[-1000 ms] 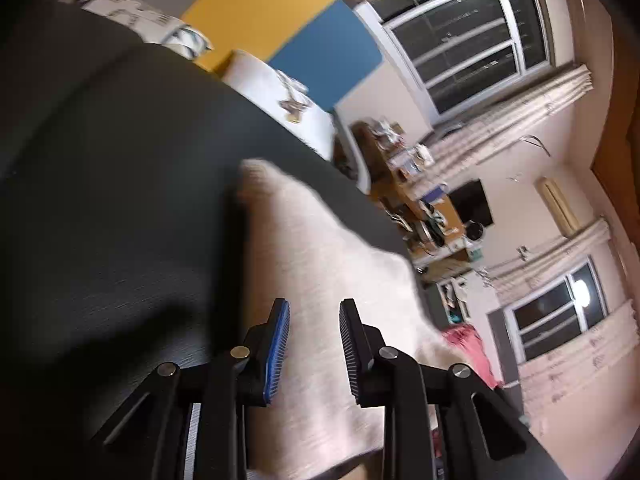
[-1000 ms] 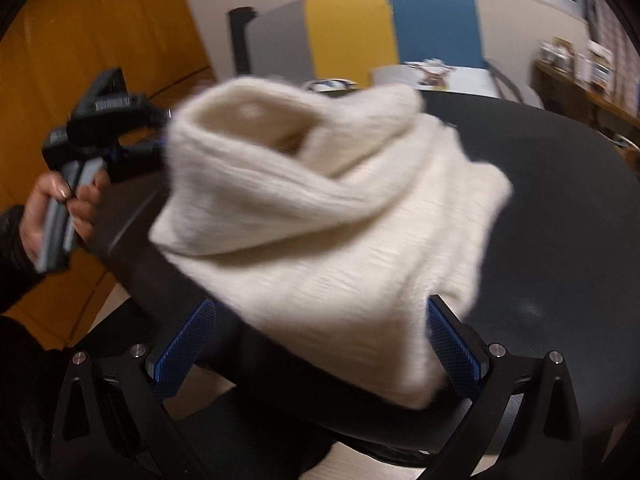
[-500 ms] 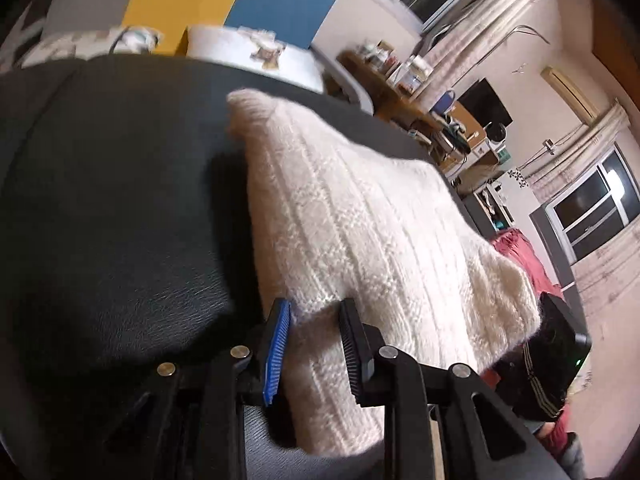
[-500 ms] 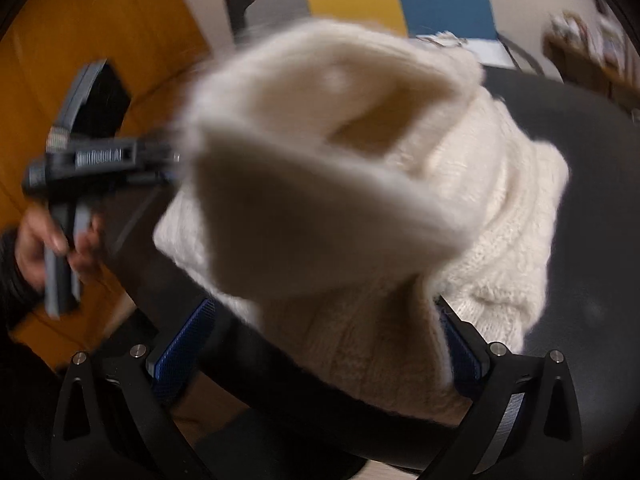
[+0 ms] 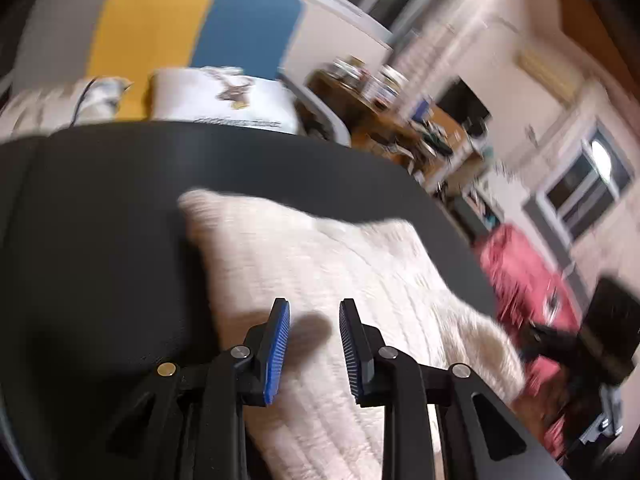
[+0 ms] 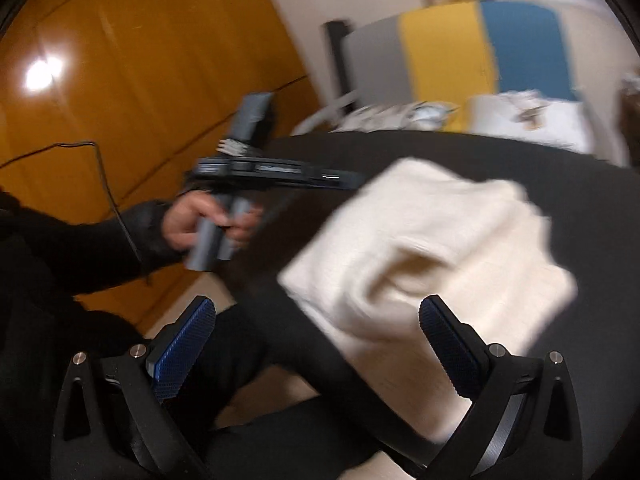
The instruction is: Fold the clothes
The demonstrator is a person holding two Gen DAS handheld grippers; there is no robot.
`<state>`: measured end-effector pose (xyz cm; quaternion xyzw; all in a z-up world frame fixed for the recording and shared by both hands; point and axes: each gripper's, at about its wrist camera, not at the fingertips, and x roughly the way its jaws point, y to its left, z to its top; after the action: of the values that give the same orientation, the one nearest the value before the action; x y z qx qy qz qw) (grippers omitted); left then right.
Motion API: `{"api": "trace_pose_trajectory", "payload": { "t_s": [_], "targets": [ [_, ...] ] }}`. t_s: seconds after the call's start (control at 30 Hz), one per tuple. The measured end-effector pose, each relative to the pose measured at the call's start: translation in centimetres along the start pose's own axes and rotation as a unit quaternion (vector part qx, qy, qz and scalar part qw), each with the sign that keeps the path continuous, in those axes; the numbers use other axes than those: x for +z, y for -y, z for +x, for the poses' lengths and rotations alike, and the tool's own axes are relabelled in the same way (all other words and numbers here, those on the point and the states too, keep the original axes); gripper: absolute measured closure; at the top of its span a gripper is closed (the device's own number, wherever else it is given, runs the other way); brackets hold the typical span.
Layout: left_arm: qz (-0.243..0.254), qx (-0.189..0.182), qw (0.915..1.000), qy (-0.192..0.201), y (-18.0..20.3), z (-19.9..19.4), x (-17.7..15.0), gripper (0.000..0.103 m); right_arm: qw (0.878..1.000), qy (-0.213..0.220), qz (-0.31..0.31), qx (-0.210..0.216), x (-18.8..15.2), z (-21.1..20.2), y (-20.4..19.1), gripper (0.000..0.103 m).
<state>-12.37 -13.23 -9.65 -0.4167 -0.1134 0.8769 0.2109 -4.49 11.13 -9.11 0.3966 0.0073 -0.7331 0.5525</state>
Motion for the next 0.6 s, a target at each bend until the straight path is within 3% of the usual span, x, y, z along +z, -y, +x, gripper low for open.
{"api": "trace_pose_trajectory", "payload": {
  "t_s": [0.13, 0.2, 0.37, 0.43, 0.53, 0.6],
  "targets": [
    [0.144, 0.043, 0.9887, -0.007, 5.5, 0.6, -0.3, 0.078, 0.994, -0.078, 0.008, 0.069, 1.3, 4.3, 0.9, 0.0],
    [0.183, 0.045, 0.9821, -0.011, 7.2, 1.0, -0.5, 0.077, 0.986, -0.113, 0.02, 0.12, 1.5, 5.8, 0.9, 0.0],
    [0.182, 0.012, 0.9832, 0.001, 9.2, 1.1, -0.4, 0.076, 0.966, -0.14, 0.005, 0.218, 1.7, 3.8, -1.2, 0.0],
    [0.188, 0.019, 0.9812, -0.038, 9.5, 3.1, -1.3, 0.074, 0.964, -0.138, 0.015, 0.225, 1.0, 2.8, -0.8, 0.0],
    [0.194, 0.016, 0.9802, -0.034, 9.8, 4.7, -2.8, 0.072, 0.968, -0.222, 0.06, 0.097, -3.0, 6.0, 1.8, 0.0],
    [0.203, 0.018, 0.9789, -0.018, 10.0, 4.8, -3.4, 0.072, 0.97, -0.226, 0.072, 0.06, -5.5, 7.3, 2.4, 0.0]
  ]
}}
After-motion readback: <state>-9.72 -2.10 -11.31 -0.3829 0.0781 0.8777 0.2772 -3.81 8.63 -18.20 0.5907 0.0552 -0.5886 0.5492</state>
